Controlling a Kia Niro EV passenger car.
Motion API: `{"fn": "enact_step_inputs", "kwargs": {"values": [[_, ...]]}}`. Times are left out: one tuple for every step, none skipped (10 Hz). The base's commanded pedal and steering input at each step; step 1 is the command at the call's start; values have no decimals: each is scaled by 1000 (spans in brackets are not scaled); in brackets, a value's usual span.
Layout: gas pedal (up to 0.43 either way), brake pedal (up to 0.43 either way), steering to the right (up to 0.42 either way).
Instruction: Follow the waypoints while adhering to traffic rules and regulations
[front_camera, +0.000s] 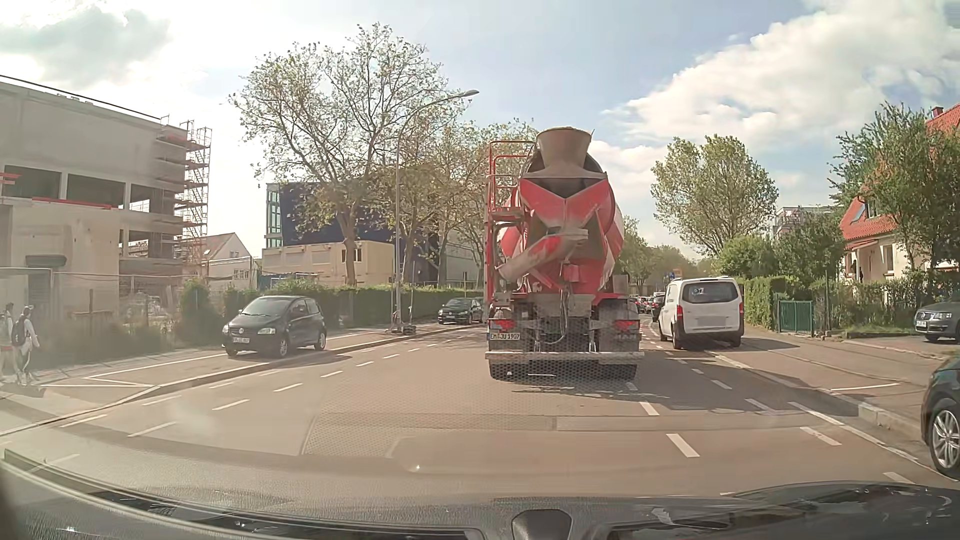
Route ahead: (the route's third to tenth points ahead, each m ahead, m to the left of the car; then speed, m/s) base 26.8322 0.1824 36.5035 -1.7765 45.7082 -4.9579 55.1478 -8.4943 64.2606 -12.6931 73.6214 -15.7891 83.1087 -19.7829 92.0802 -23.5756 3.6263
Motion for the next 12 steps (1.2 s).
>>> {"fn": "enact_step_inputs", "kwargs": {"values": [[0, 165, 42], [0, 171, 41], [0, 177, 43], [0, 183, 45], [0, 189, 45], [0, 189, 46], [0, 201, 46], [0, 201, 48], [0, 201, 48], [0, 201, 48], [0, 201, 48], [0, 201, 48]]}}
